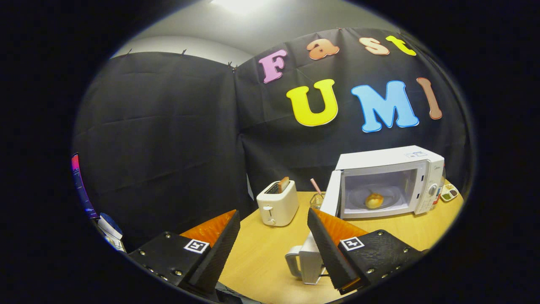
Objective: Open the microwave, put the food inside, and close the microwave door.
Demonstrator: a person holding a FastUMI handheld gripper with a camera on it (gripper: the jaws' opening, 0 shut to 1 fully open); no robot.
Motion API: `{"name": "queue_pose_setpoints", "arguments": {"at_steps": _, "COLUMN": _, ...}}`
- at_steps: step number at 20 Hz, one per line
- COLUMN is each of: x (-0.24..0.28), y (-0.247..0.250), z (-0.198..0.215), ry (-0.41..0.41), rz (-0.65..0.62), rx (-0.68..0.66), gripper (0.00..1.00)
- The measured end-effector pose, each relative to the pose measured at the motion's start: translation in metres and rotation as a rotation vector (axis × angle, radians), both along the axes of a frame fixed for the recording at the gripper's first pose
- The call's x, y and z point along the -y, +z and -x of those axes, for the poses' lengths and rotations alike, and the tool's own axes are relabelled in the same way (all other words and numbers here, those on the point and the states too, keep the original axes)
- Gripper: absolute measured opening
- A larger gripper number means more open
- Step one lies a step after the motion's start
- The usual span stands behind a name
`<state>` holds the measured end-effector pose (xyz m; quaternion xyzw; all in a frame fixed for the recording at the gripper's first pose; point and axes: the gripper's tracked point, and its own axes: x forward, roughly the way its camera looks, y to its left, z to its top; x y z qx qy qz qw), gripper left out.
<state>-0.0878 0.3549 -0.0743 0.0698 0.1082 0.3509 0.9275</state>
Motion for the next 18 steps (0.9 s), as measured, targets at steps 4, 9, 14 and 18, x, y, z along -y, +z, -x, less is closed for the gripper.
{"name": "queue_pose_setpoints", "arguments": {"at_steps": 4, "x": -0.030, "y": -0.026, "z": 0.026, "ry": 0.095, "rz": 0.024, "rx": -0.046, "gripper": 0.97}}
{"name": "queue_pose_setpoints", "arguments": {"at_steps": 9, "x": -0.041, "y": -0.057, "z": 0.035, "ry": 0.165, "rz": 0.068, "rx": -0.101, "gripper": 0.93}}
{"name": "queue_pose_setpoints", "arguments": {"at_steps": 14, "x": -0.028, "y": -0.091, "z": 0.018, "ry": 0.129, "rz": 0.138, "rx": -0.161, "gripper": 0.21}}
{"name": "queue_pose_setpoints", "arguments": {"at_steps": 18, "x": -0.002, "y": -0.100, "z": -0.007, "ry": 0.022, "rz": 0.169, "rx": -0.169, "gripper": 0.02}}
